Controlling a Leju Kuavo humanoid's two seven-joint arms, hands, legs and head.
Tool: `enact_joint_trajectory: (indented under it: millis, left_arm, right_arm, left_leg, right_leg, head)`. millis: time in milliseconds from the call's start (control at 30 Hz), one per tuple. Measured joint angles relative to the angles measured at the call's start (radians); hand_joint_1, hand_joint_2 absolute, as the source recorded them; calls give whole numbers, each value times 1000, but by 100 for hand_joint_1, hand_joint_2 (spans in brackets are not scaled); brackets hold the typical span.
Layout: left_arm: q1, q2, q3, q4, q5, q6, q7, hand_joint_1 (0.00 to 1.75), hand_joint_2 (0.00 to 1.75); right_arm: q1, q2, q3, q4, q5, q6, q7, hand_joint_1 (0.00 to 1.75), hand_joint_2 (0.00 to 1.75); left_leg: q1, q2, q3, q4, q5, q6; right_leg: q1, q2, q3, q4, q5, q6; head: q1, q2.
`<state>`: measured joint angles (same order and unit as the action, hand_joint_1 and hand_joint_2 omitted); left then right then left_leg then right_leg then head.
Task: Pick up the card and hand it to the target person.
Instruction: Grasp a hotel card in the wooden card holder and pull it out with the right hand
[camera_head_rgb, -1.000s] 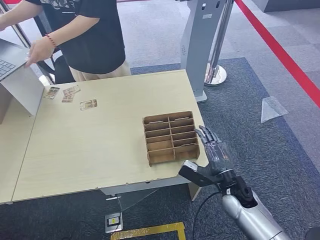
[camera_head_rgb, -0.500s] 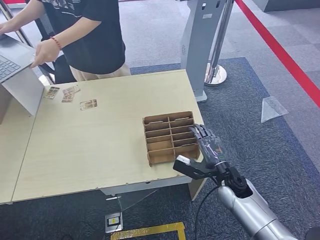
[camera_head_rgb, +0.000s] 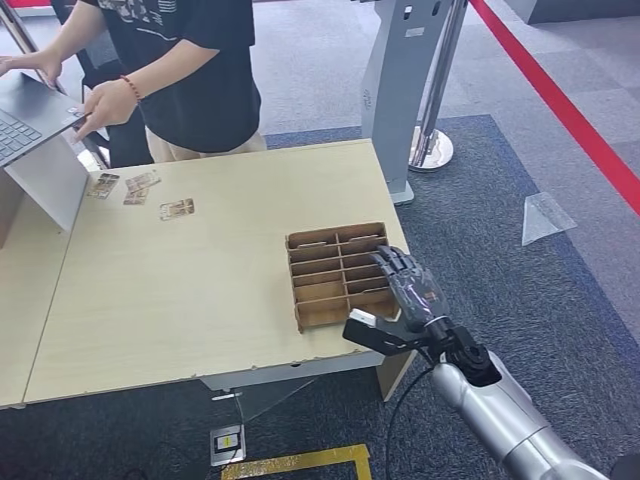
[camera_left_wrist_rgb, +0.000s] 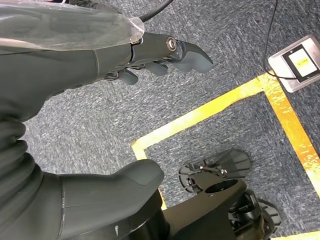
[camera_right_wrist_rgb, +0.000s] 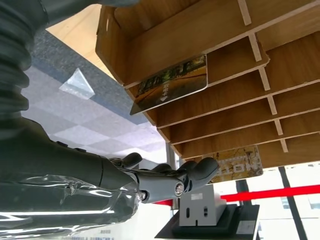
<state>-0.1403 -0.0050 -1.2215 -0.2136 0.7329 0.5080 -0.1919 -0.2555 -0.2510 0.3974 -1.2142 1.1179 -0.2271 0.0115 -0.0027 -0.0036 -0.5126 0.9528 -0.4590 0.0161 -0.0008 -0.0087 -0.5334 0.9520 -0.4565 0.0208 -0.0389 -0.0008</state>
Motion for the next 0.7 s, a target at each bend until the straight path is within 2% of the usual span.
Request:
enact_joint_trajectory:
  millis: [67, 233, 300, 367, 433, 567, 700]
  left_arm:
    - [0, 0, 0, 0, 0, -3, 1, 0, 175]
    - [0, 0, 0, 0, -2, -5, 1, 0, 175]
    - [0, 0, 0, 0, -3, -5, 1, 0, 175]
    - [0, 0, 0, 0, -3, -5, 1, 0, 175]
    - [0, 0, 0, 0, -3, -5, 1, 0, 175]
    - [0, 0, 0, 0, -3, -5, 1, 0, 175]
    - [0, 0, 0, 0, -3, -5, 1, 0, 175]
  right_arm:
    - [-2, 0, 0, -2, 2, 8, 0, 17, 175]
    - [-3, 0, 0, -15, 5, 23, 6, 55, 175]
    - [-5, 0, 0, -19, 3, 26, 8, 81, 175]
    - [-7, 0, 0, -24, 2, 29, 9, 123, 175]
    - [-8, 0, 0, -27, 2, 31, 8, 148, 175]
    - [-12, 0, 2, -29, 2, 33, 2, 161, 175]
    - [-17, 0, 5, -29, 1, 33, -2, 164, 175]
  left_leg:
    - [0, 0, 0, 0, 0, 0]
    - [0, 0, 0, 0, 0, 0]
    - [0, 0, 0, 0, 0, 0]
    - [0, 0, 0, 0, 0, 0]
    - [0, 0, 0, 0, 0, 0]
    - [0, 0, 0, 0, 0, 0]
    - [0, 0, 0, 0, 0, 0]
  right_leg:
    - [0, 0, 0, 0, 0, 0]
    - [0, 0, 0, 0, 0, 0]
    - [0, 0, 0, 0, 0, 0]
    - [0, 0, 0, 0, 0, 0]
    - [0, 0, 0, 0, 0, 0]
    - [0, 0, 0, 0, 0, 0]
    - [0, 0, 0, 0, 0, 0]
  head:
    - [0, 0]
    - [0, 0]
    - [0, 0]
    - [0, 0]
    - [0, 0]
    - [0, 0]
    - [0, 0]
